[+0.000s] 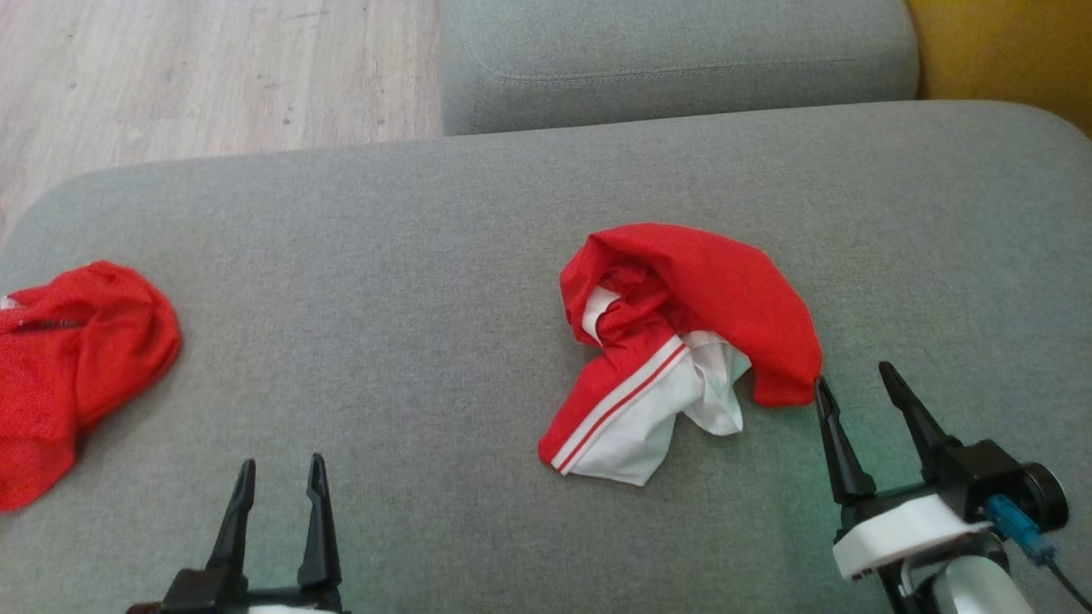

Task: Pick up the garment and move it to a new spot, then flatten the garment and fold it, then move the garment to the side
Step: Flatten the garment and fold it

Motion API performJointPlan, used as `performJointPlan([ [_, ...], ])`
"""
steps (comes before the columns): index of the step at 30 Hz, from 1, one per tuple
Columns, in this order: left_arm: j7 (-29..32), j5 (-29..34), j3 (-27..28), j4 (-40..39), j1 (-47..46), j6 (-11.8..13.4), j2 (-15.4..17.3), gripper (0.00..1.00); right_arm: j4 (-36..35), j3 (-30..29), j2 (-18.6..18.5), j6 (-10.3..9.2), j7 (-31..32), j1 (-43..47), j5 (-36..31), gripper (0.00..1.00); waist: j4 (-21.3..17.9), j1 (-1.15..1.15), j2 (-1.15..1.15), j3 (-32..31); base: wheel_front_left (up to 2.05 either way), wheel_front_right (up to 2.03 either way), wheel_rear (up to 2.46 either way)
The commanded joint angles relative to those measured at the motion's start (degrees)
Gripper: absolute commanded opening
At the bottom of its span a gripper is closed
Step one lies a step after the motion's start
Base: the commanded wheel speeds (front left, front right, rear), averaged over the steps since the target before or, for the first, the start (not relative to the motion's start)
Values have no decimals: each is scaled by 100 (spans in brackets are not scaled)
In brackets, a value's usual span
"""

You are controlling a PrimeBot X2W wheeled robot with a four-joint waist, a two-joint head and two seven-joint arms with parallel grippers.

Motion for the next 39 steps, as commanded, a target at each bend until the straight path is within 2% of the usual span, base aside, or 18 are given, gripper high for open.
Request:
performJointPlan([
  [1,-56,-11,186,-155,-157,19,-12,100,-159,122,-23,-4,-61,-137,28,100,4,0,0,0,0,0,0],
  [20,-56,23,60,-344,-252,46,-12,100,-213,193,-52,-4,-61,-171,34,100,-124,0,0,32,0,0,0],
  [26,-56,180,-201,-540,-401,-60,-12,100,-240,207,-60,-4,-61,-241,50,100,-248,0,0,82,0,0,0],
  [33,-56,59,-1455,-410,-858,-336,-13,100,-287,299,-62,-4,-61,-388,69,100,-534,0,0,201,0,0,0],
  [39,-53,-262,-2736,700,-1609,-460,-13,100,-333,471,-6,-4,-61,-595,119,100,-898,0,0,400,0,0,0],
])
